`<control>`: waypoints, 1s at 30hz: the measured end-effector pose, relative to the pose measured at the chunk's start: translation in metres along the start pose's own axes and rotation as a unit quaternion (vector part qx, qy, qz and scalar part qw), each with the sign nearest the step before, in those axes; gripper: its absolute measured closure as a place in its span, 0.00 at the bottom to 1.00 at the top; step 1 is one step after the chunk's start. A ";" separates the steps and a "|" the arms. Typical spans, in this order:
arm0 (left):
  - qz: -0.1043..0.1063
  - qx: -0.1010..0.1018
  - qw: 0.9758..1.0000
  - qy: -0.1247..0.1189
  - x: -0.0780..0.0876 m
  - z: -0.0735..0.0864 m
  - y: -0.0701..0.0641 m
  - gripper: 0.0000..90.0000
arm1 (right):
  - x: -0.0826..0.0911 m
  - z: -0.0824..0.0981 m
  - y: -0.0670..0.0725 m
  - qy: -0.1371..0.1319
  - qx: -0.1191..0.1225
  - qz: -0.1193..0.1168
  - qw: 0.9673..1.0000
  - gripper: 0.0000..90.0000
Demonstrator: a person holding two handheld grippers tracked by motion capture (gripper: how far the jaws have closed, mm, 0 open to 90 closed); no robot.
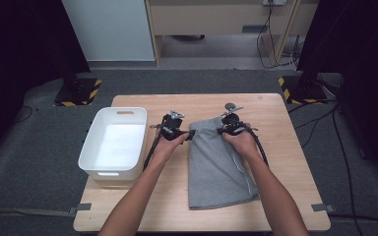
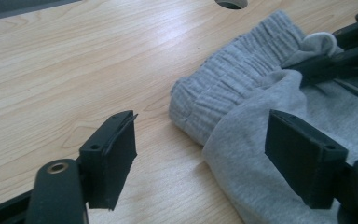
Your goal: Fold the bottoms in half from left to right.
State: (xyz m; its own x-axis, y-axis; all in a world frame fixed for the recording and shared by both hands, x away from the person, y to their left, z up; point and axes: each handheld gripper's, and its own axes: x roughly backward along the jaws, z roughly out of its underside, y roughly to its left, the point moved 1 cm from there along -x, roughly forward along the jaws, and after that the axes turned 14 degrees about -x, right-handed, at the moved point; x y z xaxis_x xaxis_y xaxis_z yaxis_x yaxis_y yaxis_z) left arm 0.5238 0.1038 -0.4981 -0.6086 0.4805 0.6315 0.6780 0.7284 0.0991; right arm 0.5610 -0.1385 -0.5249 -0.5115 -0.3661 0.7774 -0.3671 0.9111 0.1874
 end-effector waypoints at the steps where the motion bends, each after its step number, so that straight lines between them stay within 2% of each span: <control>1: 0.003 0.001 1.000 0.002 -0.002 -0.001 -0.001 0.28 | 0.002 0.002 -0.003 0.000 -0.006 0.000 1.000 0.83; 7: 0.016 -0.003 1.000 0.008 -0.014 -0.004 -0.012 0.31 | 0.014 0.011 -0.015 0.002 -0.014 0.007 1.000 0.82; 10: 0.022 -0.008 1.000 0.015 -0.020 -0.005 -0.019 0.31 | 0.018 0.018 -0.019 -0.005 -0.029 -0.002 1.000 0.82; 15: 0.028 -0.019 0.999 0.018 -0.023 -0.009 -0.030 0.35 | 0.023 0.024 -0.015 -0.003 -0.025 -0.002 1.000 0.81; 19: 0.038 -0.005 0.999 0.016 -0.028 -0.011 -0.033 0.39 | 0.026 0.026 -0.012 0.001 -0.022 -0.003 1.000 0.79; 24: 0.044 -0.006 0.999 0.020 -0.034 -0.010 -0.037 0.40 | 0.026 0.028 -0.014 -0.001 -0.021 -0.009 1.000 0.77; 30: 0.040 -0.013 0.999 0.032 -0.040 -0.006 -0.039 0.41 | 0.029 0.026 -0.015 -0.009 -0.017 -0.005 1.000 0.67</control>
State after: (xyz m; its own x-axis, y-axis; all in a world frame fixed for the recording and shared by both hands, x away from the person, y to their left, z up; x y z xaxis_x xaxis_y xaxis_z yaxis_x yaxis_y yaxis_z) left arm 0.5249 0.0532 -0.5227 -0.5245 0.5040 0.6862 0.7346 0.6753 0.0655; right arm 0.5315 -0.1673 -0.5207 -0.5222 -0.3776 0.7647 -0.3448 0.9136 0.2156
